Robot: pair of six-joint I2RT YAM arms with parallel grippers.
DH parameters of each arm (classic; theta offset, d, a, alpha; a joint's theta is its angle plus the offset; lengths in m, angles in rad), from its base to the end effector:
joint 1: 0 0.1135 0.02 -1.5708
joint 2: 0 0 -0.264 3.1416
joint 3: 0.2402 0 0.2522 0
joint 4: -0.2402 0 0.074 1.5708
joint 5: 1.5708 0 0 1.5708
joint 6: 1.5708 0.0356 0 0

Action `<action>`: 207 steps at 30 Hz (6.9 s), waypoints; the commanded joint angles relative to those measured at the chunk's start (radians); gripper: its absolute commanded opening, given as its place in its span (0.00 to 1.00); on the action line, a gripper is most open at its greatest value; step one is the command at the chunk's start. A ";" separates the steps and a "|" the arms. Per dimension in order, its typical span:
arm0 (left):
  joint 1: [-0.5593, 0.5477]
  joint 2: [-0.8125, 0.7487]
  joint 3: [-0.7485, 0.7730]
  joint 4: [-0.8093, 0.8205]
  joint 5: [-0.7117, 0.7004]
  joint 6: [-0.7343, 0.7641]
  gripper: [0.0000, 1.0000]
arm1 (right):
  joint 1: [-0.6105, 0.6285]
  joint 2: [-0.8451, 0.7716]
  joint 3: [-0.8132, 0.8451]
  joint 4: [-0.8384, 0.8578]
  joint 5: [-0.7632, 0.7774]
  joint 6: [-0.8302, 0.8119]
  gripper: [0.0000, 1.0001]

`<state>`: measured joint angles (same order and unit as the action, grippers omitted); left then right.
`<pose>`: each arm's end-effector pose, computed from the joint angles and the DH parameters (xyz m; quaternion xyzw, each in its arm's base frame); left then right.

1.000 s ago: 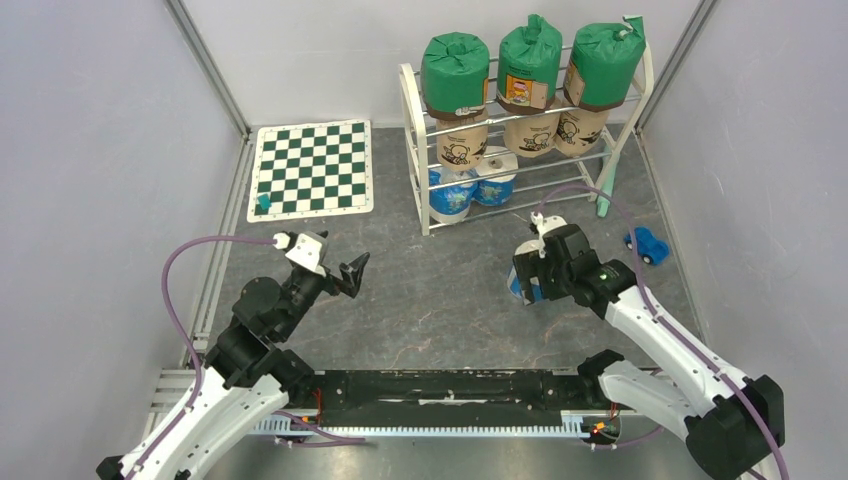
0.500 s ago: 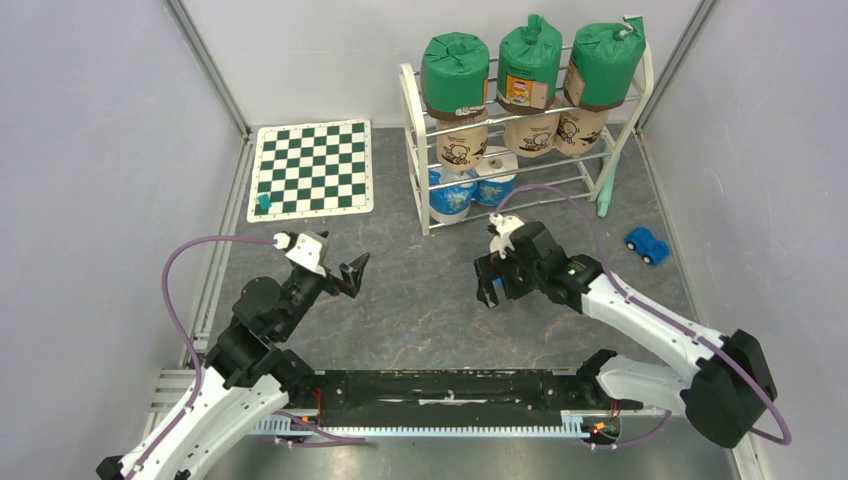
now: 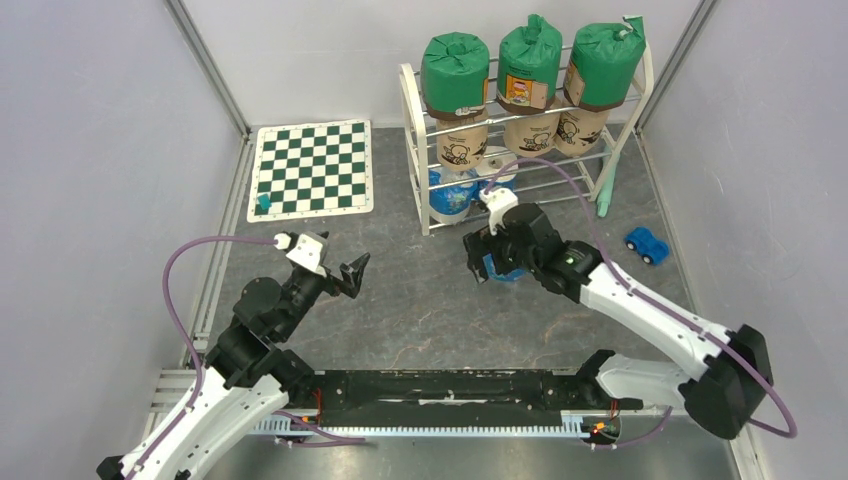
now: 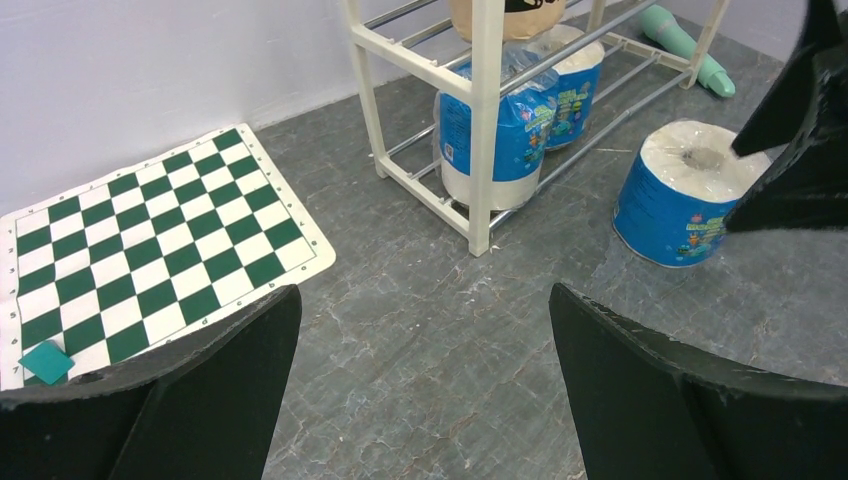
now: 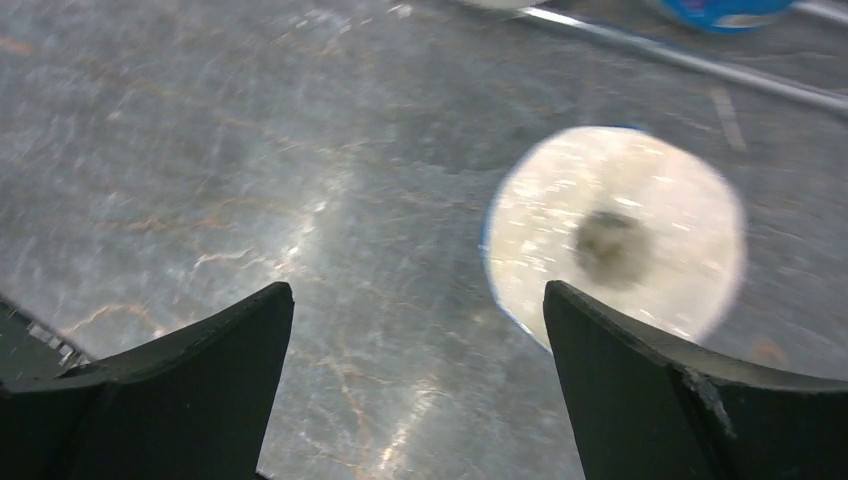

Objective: Place and organize the paper towels onto the shelf
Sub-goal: Adjust the paper towel at the center of the board, then pick up the paper towel from the center of the board, then place the paper towel on the shelf, then adjust the paper towel on the shelf.

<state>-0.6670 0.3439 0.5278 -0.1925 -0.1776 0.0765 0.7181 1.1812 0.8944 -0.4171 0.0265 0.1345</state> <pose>0.0906 -0.0633 0.3054 0.1988 0.6817 -0.1438 0.6893 0.1928 0.1672 0.2750 -0.2557 0.8707 0.1627 0.3874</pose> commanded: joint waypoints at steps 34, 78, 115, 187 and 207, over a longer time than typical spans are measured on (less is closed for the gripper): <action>0.004 -0.011 -0.003 0.013 0.020 0.009 1.00 | -0.180 0.090 -0.126 0.078 0.485 0.531 0.72; 0.160 -0.025 -0.003 -0.021 -0.476 -0.105 1.00 | -0.559 0.176 0.013 0.449 0.370 0.335 0.02; 0.213 -0.007 -0.008 -0.024 -0.399 -0.133 1.00 | -0.599 0.422 0.035 0.898 0.395 0.277 0.10; 0.227 -0.005 -0.011 -0.032 -0.356 -0.149 1.00 | -0.752 0.391 -0.213 0.969 0.125 0.311 0.53; 0.230 0.017 -0.013 -0.032 -0.362 -0.146 1.00 | -0.752 0.555 -0.066 1.020 0.128 0.387 0.53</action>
<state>-0.4442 0.3553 0.5167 -0.2382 -0.5400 -0.0425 -0.0345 1.7199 0.7971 0.5877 0.1226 0.4999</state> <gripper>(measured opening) 0.994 0.526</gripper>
